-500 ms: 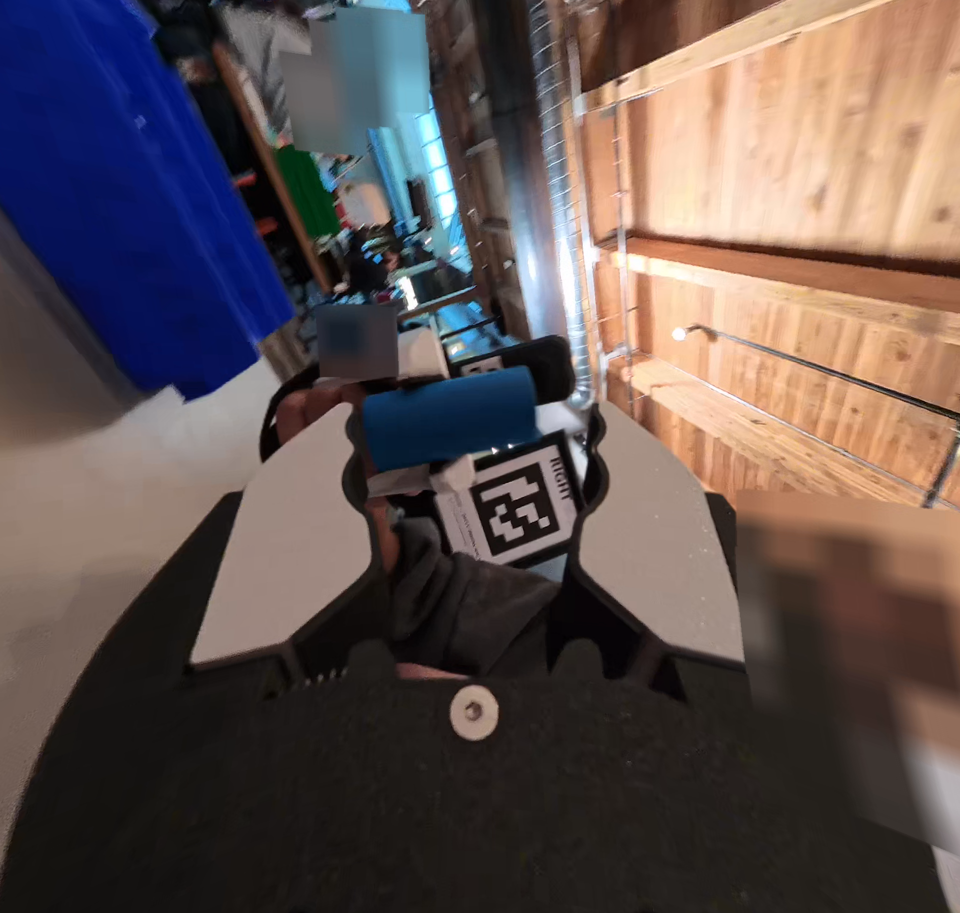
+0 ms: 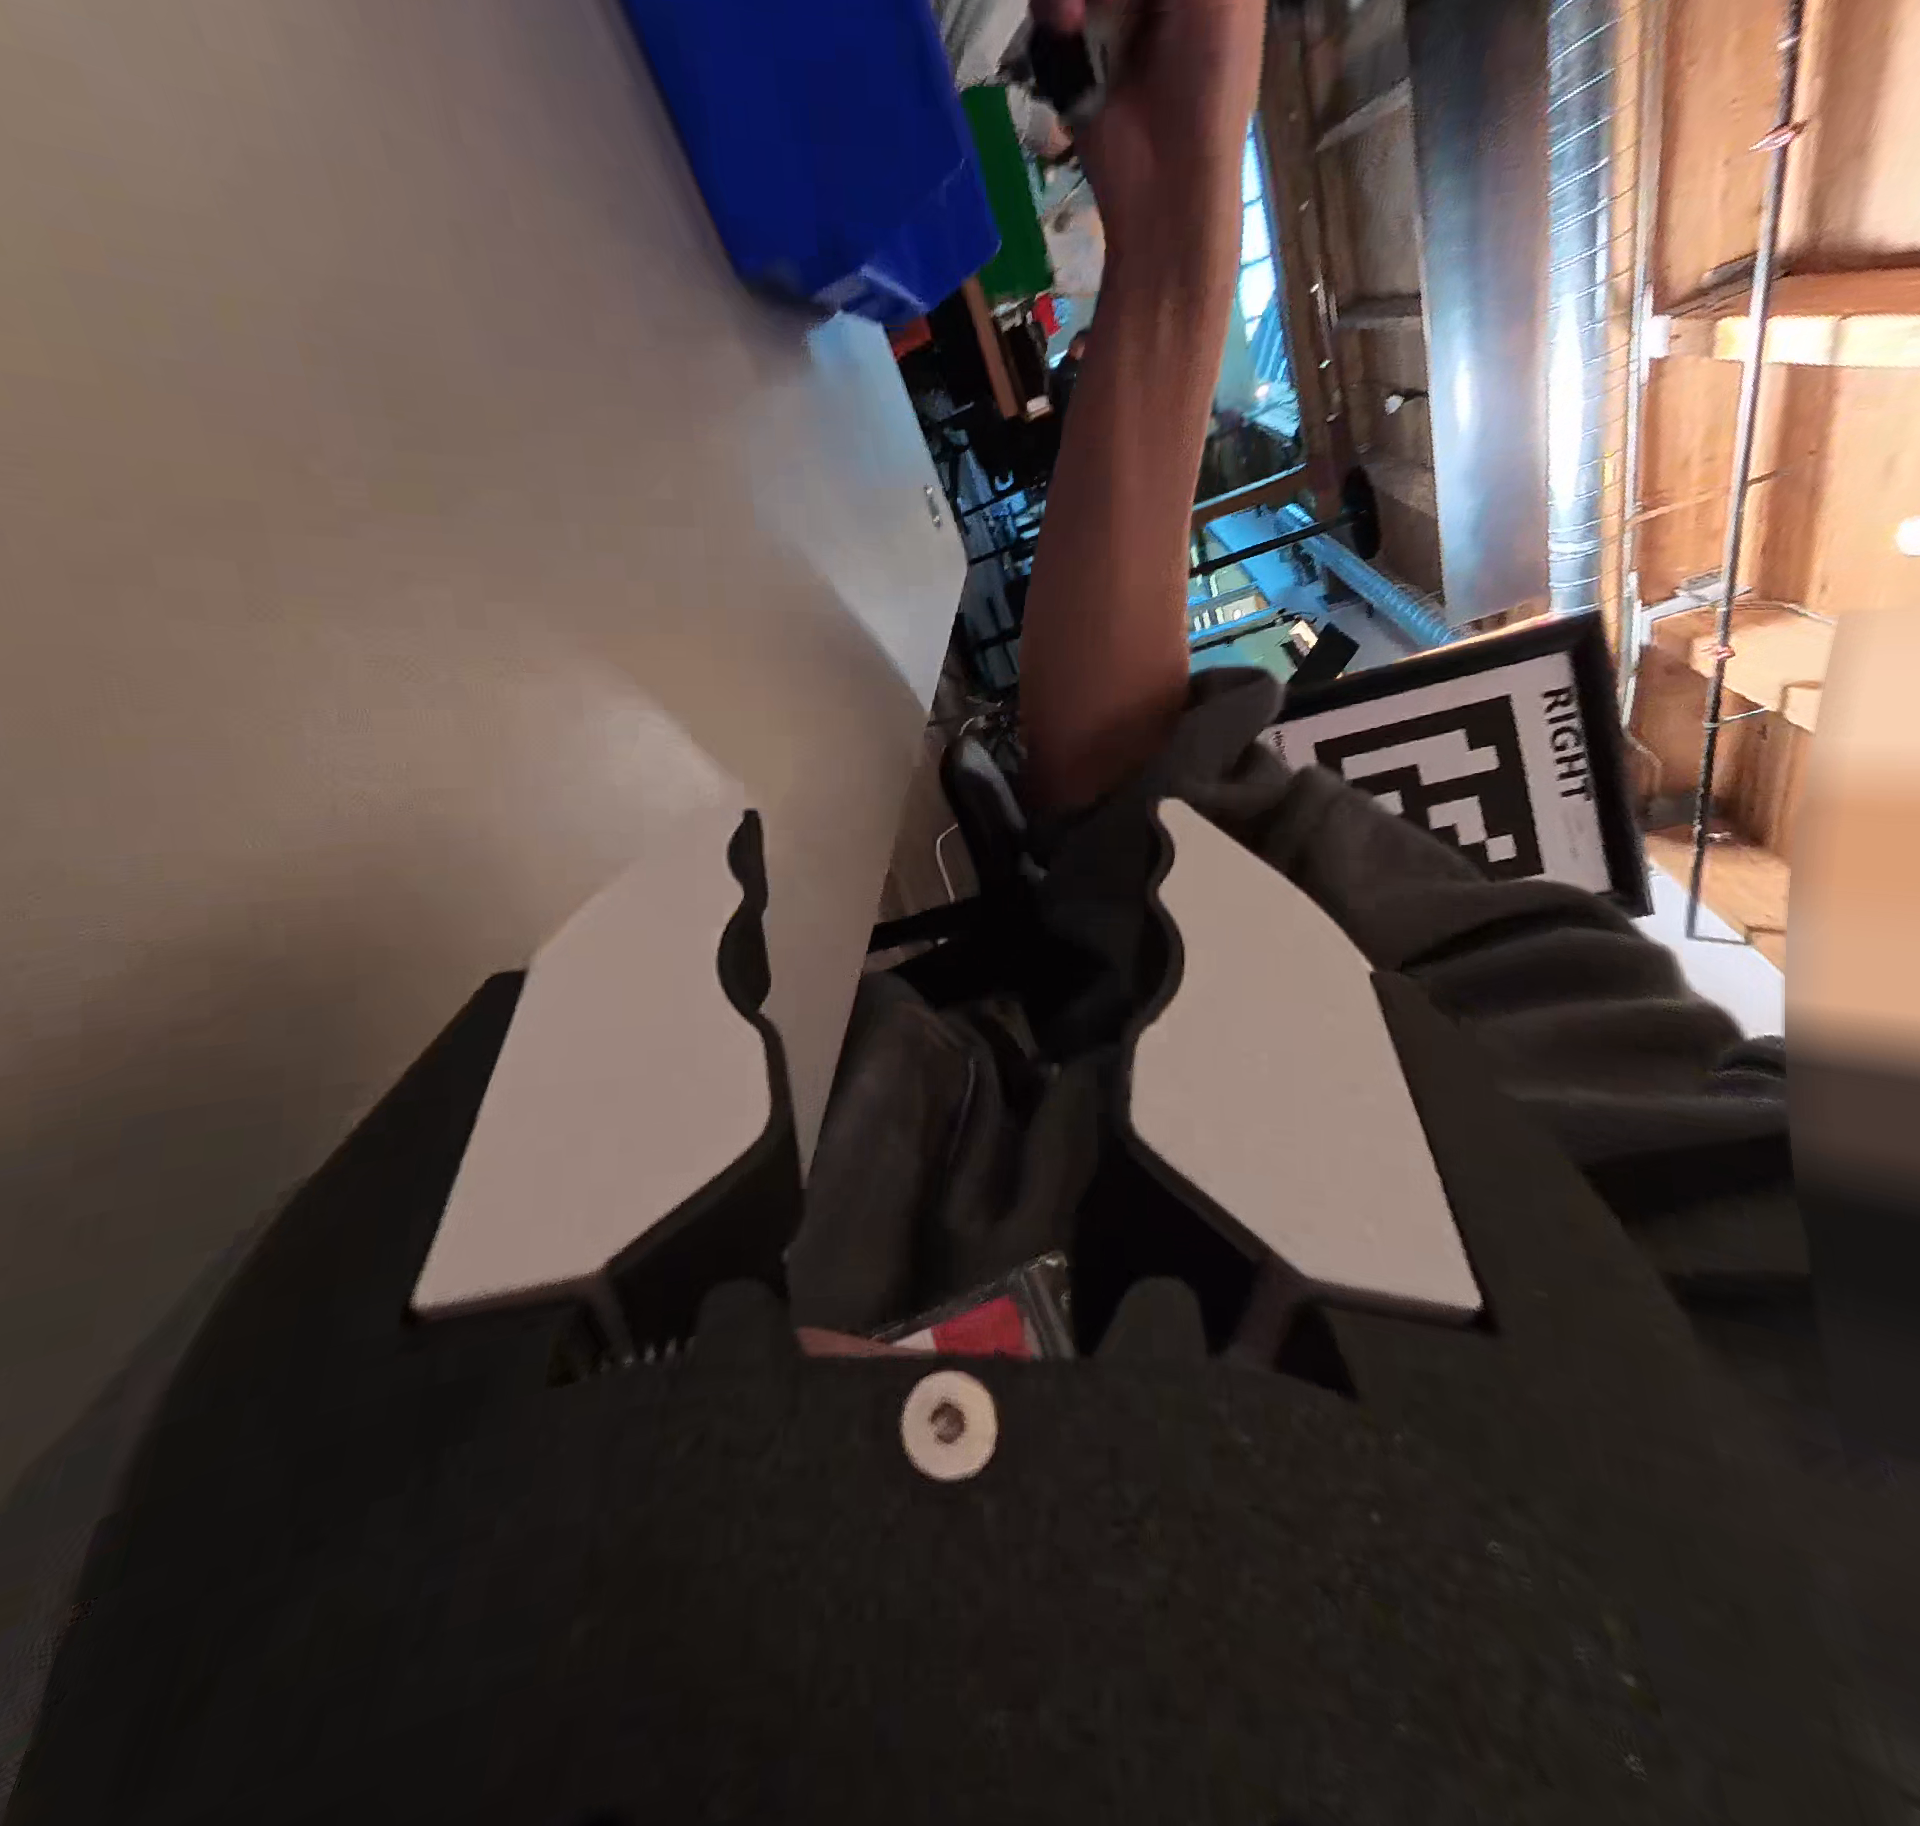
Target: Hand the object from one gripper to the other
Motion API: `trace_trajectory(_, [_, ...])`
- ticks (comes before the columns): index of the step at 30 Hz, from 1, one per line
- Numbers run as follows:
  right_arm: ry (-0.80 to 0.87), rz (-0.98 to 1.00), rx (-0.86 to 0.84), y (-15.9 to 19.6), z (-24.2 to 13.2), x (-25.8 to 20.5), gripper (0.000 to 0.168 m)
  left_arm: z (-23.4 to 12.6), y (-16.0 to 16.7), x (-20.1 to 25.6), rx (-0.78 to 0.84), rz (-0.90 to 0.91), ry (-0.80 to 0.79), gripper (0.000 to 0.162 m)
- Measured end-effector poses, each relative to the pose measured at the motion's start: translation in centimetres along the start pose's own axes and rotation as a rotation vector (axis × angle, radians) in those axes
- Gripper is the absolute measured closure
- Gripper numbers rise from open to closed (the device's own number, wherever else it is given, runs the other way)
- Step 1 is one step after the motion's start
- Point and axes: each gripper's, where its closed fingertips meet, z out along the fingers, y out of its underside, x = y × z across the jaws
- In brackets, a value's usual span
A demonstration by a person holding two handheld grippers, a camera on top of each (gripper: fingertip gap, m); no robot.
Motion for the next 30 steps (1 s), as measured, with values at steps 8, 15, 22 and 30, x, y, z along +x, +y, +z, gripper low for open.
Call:
trace_trajectory(8, [0.161,0.053,-0.572,8.6,9.9,5.7,0.135,1.4,1.4,0.4,-0.096,0.132,-0.066,0.096])
trace_trajectory(15, [0.255,0.012,-0.783,10.4,11.1,6.3,0.136,0.8,1.2,0.4,-0.089,0.12,-0.063,0.098])
trace_trajectory(22, [0.292,-0.035,-0.657,8.1,9.6,6.3,0.128,0.8,1.6,0.4,-0.115,0.166,-0.103,0.096])
trace_trajectory(30, [0.061,-0.299,0.015,2.0,-5.6,-7.5,0.128,1.1,2.2,0.4,-0.152,0.301,-0.189,0.097])
